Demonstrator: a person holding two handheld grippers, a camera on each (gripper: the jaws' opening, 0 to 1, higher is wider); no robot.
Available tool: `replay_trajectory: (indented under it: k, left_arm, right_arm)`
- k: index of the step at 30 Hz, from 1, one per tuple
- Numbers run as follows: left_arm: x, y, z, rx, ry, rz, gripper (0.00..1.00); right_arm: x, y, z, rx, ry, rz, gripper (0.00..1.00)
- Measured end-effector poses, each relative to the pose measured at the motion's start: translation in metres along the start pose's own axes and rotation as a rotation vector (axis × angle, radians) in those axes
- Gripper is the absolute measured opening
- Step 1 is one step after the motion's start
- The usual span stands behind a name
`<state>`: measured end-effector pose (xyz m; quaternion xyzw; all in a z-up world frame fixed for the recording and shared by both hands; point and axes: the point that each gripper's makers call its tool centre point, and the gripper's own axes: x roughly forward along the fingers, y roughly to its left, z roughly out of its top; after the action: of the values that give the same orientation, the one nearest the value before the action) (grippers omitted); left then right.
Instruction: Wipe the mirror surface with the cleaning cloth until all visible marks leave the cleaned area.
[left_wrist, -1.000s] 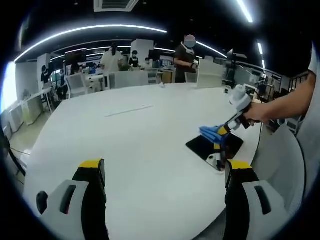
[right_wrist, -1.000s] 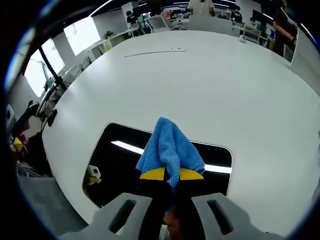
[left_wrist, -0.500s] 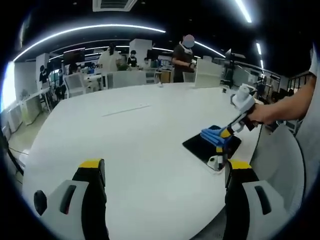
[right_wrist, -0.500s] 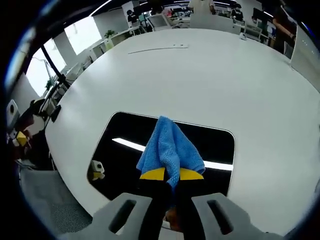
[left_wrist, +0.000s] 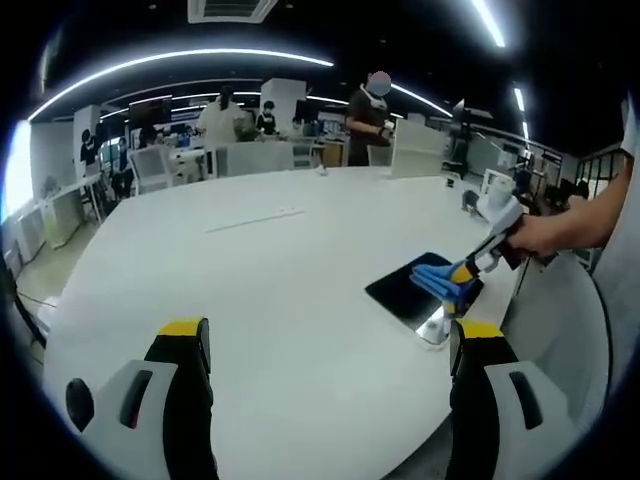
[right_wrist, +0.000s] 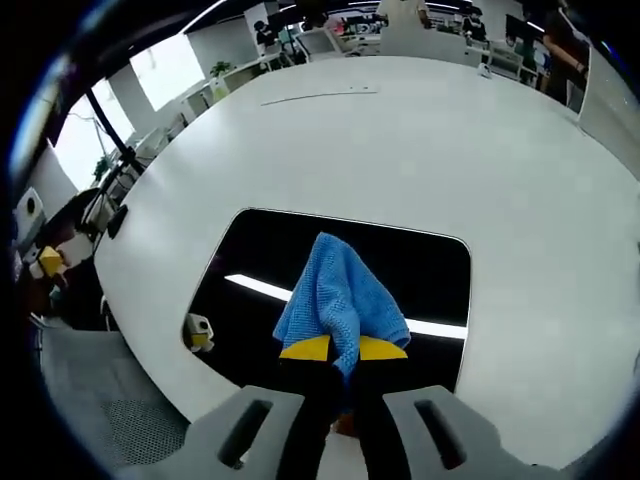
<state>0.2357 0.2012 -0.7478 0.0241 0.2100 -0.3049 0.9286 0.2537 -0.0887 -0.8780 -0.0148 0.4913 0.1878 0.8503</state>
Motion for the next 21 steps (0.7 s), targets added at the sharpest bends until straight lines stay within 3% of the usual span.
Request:
replay_trajectory:
  k: [11,21]
  left_arm:
    - [-0.0002,0.0019,-0.0037,-0.007,0.003,0.003,0.99]
    - [0.0001,0.0015,-0.0017,-0.005,0.0,0.001,0.99]
  right_arm:
    - [-0.0062,0.006,-0.0111,-0.008,0.004,0.014,0.02]
    - [-0.0046,0.0044,-0.0105,-0.012,0.007,0.013,0.02]
